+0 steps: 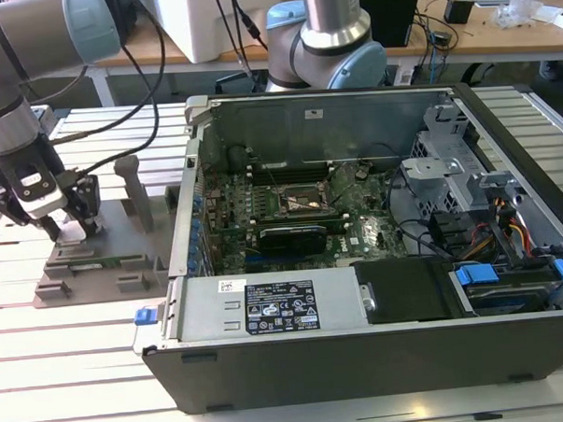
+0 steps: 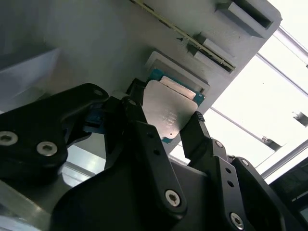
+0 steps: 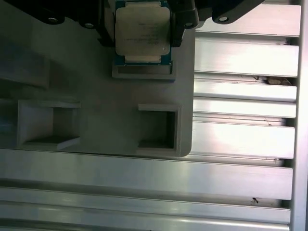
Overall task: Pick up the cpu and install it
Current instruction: 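Pick up the cpu and move it towards the insertion slot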
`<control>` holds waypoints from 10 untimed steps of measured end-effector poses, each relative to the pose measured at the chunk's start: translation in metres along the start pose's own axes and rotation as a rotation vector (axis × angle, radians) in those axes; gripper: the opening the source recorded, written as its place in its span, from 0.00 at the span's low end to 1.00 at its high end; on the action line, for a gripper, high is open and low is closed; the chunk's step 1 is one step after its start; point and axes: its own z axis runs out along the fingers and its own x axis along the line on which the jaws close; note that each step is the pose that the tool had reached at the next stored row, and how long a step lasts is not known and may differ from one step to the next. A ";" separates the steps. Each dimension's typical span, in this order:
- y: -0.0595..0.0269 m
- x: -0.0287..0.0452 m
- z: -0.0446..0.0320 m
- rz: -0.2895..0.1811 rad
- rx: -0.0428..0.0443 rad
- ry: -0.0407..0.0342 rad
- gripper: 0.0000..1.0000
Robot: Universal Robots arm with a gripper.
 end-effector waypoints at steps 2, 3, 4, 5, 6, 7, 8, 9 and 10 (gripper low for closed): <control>-0.0001 -0.0001 -0.0040 0.000 -0.0001 0.0000 0.54; -0.0001 -0.0002 -0.0058 0.000 0.0000 0.0000 0.54; -0.0001 -0.0002 -0.0071 0.000 0.0000 0.0000 0.54; -0.0001 -0.0002 -0.0083 0.000 0.0000 0.0000 0.54; -0.0001 -0.0003 -0.0095 0.000 0.0000 0.0000 0.54; -0.0001 -0.0003 -0.0110 0.000 0.0000 0.0000 0.54; -0.0001 -0.0003 -0.0121 0.000 0.0000 0.0000 0.54; -0.0002 -0.0005 -0.0155 0.000 0.0000 -0.0001 0.54; -0.0002 -0.0005 -0.0178 0.000 0.0000 -0.0001 0.54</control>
